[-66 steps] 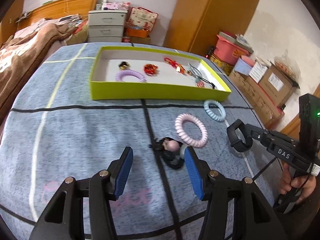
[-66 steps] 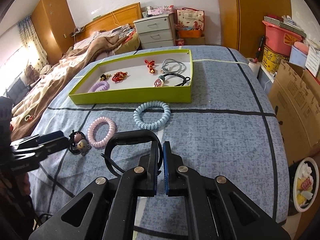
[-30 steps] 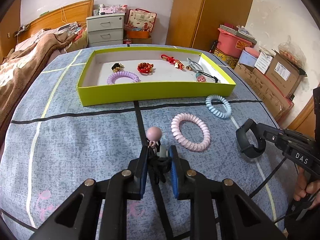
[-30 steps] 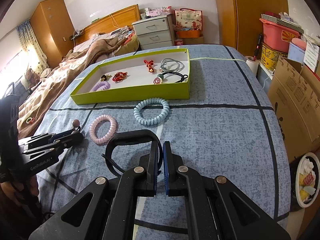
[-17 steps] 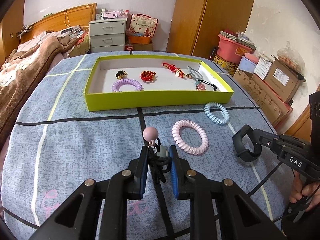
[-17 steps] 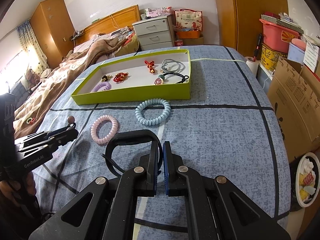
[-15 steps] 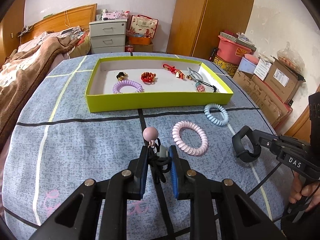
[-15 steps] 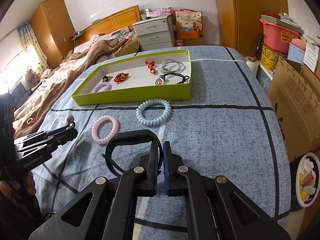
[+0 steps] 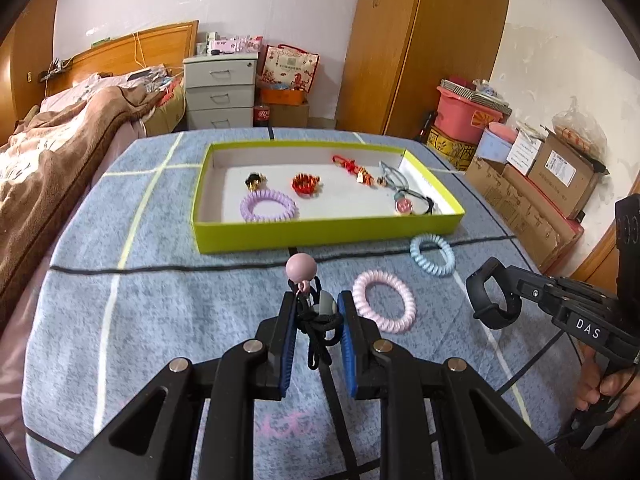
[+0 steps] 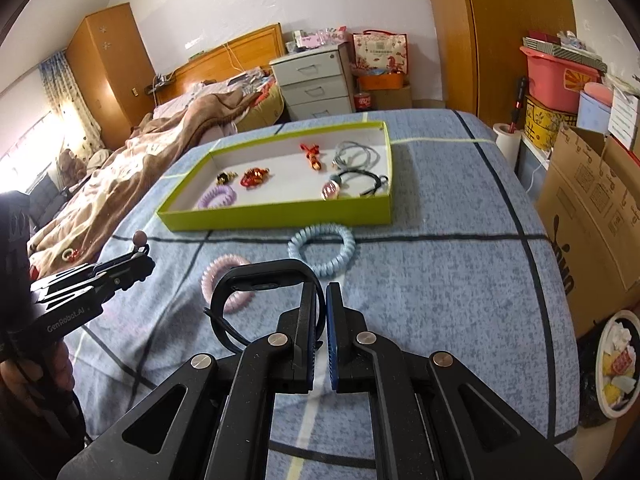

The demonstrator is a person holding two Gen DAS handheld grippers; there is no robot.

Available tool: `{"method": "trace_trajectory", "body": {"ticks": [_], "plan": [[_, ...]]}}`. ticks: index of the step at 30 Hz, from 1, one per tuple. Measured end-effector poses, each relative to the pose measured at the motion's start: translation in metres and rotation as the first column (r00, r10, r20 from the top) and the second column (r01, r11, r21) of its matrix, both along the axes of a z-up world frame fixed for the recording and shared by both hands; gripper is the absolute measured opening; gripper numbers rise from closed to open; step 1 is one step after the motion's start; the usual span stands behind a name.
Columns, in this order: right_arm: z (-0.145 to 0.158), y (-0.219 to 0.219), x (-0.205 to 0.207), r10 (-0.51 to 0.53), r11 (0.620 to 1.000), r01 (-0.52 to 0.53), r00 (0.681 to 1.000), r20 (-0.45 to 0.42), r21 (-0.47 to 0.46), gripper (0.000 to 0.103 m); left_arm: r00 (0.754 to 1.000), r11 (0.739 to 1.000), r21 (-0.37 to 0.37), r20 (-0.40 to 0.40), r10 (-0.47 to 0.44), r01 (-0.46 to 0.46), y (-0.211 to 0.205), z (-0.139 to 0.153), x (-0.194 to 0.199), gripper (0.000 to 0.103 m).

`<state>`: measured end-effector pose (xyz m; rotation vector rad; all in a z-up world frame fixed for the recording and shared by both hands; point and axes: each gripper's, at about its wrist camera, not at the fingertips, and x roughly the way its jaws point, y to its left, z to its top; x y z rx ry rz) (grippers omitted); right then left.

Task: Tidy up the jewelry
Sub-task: 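Carry watch band into box with right gripper while left carries doll clip in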

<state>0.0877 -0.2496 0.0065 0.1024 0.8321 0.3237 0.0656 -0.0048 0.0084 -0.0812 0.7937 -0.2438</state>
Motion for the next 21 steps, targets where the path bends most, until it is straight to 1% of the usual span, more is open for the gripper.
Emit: {"method": "trace_trajectory", "body": {"ticks": [10,13,16,19,21], "plan": [[0.013,0.017,0.028,0.013,1.0,-0.013,1.0,0.013,0.014,0.005,1.0,1.0,-0.018,0.025,0.008,-0.008,0.013,0.019,0.028,0.021],[0.015,0.021,0.039,0.007,1.0,-0.008,1.0,0.01,0.013,0.005,1.0,0.999,-0.033,0.019,0.009,-0.008,0.019,0.023,0.043,0.021],[0.015,0.027,0.053,0.005,1.0,-0.005,1.0,0.005,0.007,0.005,1.0,1.0,-0.026,0.022,0.014,-0.013,0.023,0.027,0.058,0.021],[0.013,0.032,0.066,0.003,1.0,-0.003,1.0,-0.003,0.001,0.005,1.0,0.999,-0.048,0.004,0.022,-0.022,0.028,0.027,0.077,0.021],[0.009,0.035,0.075,0.001,1.0,-0.002,1.0,-0.012,-0.005,0.005,1.0,0.999,-0.039,0.006,0.025,-0.024,0.028,0.028,0.087,0.021]]}}
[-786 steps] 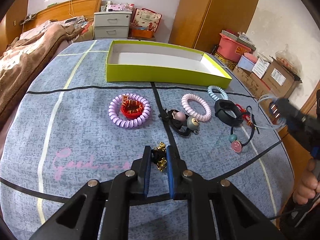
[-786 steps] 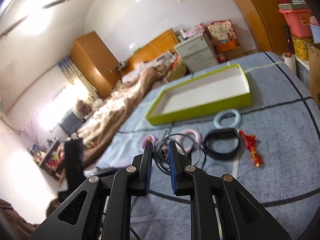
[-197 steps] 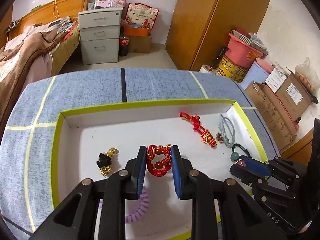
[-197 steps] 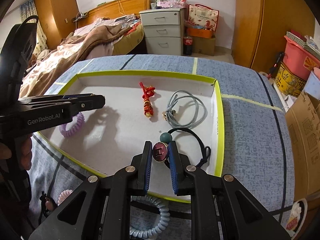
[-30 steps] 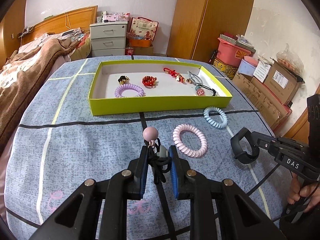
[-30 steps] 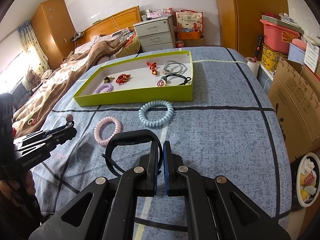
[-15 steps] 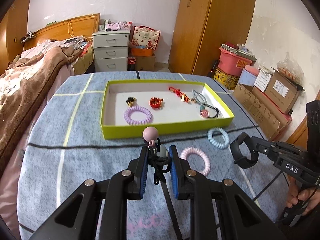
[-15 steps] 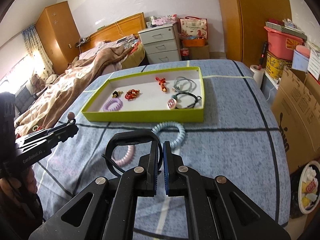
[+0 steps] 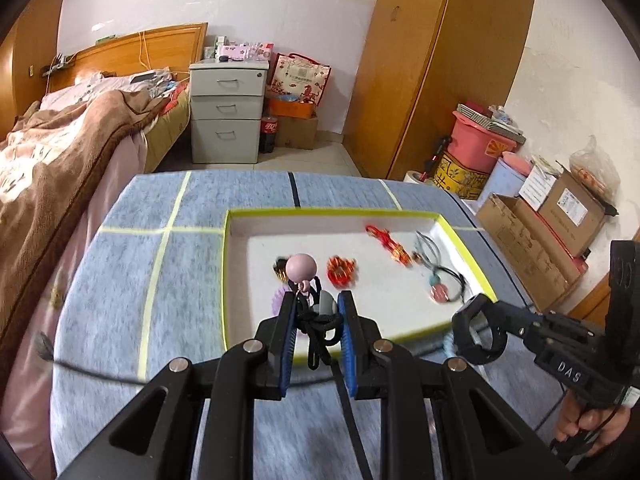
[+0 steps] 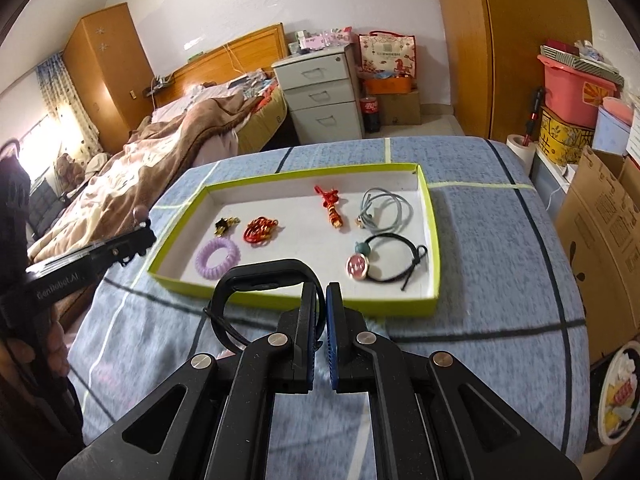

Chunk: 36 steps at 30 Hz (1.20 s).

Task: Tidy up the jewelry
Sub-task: 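Carry watch band into box with right gripper while left carries doll clip in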

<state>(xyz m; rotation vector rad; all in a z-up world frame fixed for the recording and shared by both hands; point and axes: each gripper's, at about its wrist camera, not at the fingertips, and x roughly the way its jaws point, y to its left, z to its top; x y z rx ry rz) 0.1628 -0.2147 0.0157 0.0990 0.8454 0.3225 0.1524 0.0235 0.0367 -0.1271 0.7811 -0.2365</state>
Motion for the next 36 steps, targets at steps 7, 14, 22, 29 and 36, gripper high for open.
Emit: {"method": "trace_trajectory", "body": {"ticks": [7,14,22,29,36], "plan": [[-0.013,0.007,0.028,-0.007,1.0,0.006,0.999,-0.048,-0.006,0.005,1.0,1.0,0.029,-0.02,-0.001,0.001,-0.004,-0.001,0.035,0.021],[-0.014,0.01,0.045,-0.012,1.0,0.012,0.999,-0.049,-0.004,0.005,0.997,1.0,0.01,-0.07,-0.016,0.017,-0.009,-0.015,0.065,0.021],[-0.018,0.013,0.063,-0.026,0.999,0.024,0.998,-0.06,-0.021,0.005,0.995,1.0,0.013,-0.101,-0.017,0.018,-0.008,-0.024,0.085,0.021],[-0.028,0.02,0.068,-0.018,0.998,0.014,0.997,-0.078,-0.061,0.005,0.992,1.0,0.022,-0.127,-0.01,0.012,-0.007,-0.033,0.096,0.021],[-0.032,0.024,0.068,-0.016,0.996,0.009,0.997,-0.081,-0.086,0.006,0.987,0.999,0.033,-0.159,0.013,-0.007,-0.005,-0.046,0.102,0.021]]}}
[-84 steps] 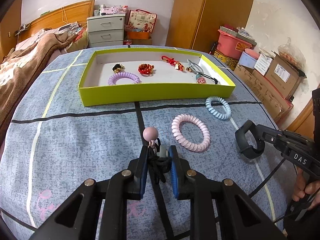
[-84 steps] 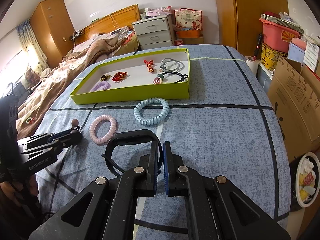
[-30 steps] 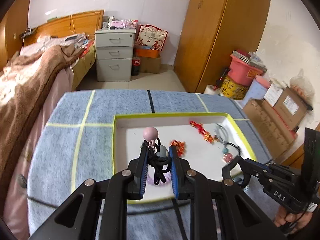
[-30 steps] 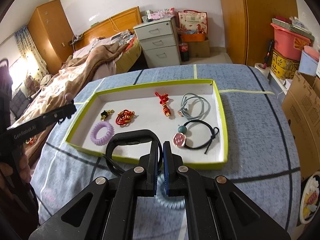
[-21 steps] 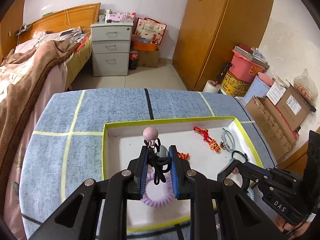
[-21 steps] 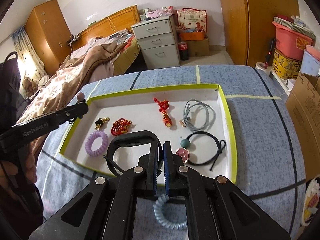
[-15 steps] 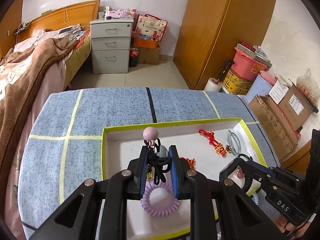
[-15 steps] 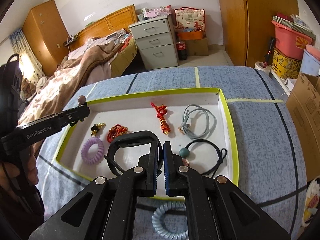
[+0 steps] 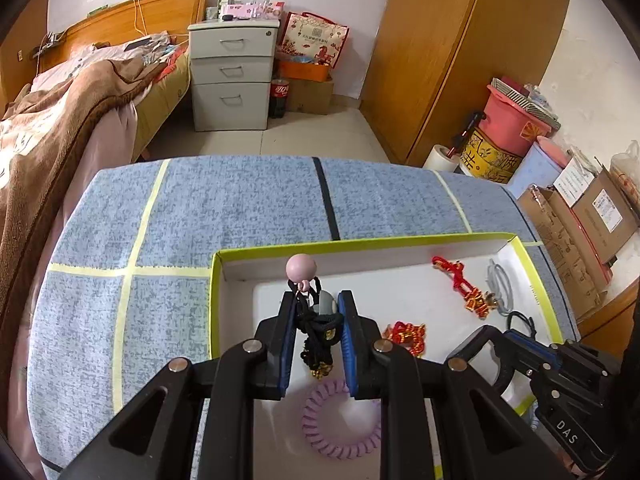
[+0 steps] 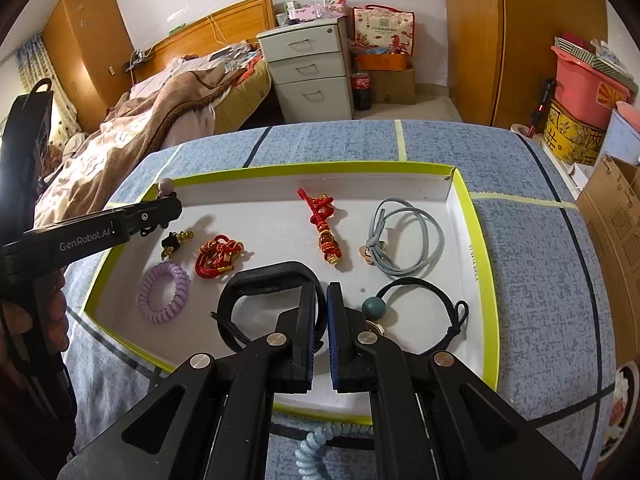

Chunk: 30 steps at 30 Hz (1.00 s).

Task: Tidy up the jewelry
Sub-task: 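Carry watch band into box with right gripper while left carries doll clip in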

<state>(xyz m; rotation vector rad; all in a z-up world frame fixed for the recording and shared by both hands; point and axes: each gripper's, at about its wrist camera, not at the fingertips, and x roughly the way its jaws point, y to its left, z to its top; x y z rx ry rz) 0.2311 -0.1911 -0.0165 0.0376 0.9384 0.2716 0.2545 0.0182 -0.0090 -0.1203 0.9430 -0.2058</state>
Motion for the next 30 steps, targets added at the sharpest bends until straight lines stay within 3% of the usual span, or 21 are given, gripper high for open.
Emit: {"method": "trace_trajectory", "body": {"ticks": [12,30], "plan": [[-0.002,0.0,0.001,0.0,1.0,0.0,1.0,0.0,-0.013,0.006,0.999,1.0,0.0,-0.034,0.005,-0.005,-0.004,-0.01,0.002,0.023],[0.002,0.004,-0.005,0.008,1.0,-0.007,1.0,0.026,-0.026,0.013,1.0,1.0,0.004,-0.024,0.006,-0.006,-0.002,-0.007,-0.009,0.048]]}}
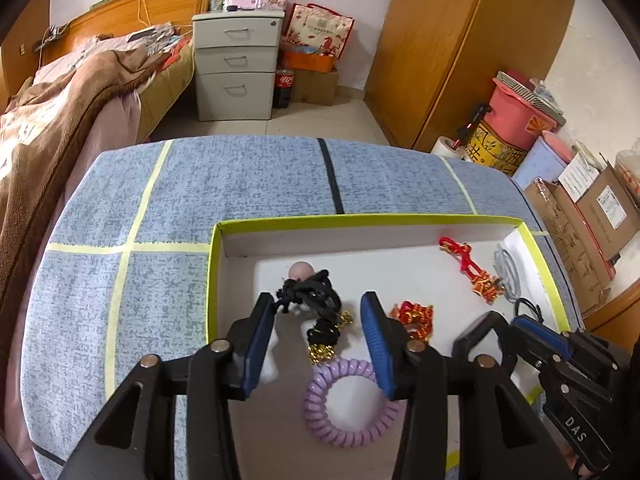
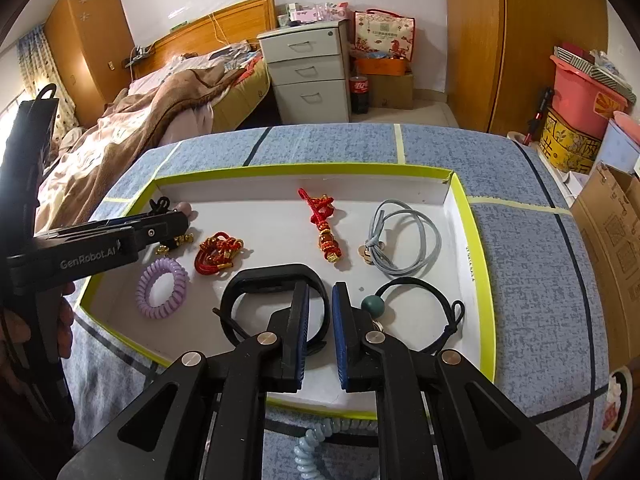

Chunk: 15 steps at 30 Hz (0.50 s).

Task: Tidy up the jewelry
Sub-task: 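Carry watch band into box with right gripper while left carries doll clip in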

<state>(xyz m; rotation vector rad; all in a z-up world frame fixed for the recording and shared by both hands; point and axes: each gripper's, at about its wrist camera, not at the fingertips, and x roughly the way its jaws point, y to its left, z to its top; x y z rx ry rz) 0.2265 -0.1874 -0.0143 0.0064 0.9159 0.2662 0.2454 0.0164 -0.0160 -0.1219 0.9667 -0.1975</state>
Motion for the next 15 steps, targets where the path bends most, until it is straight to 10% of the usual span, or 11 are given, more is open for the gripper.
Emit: {"method": "trace_trajectory", "body": {"ticks": [4,15], "plan": [[0.005,0.0,-0.007,0.01,1.0,-0.01,1.0,0.021,0.009,0.039,1.0,1.0,0.0,0.018,0.001,-0.001,0.0,0.006,-0.007,0.049],[0.017,0.001,-0.027,0.006,1.0,-0.007,0.998,0.058,0.026,0.04,0.996,1.0,-0.007,0.084,0.013,-0.012,0.002,0.028,-0.046,0.051]]}}
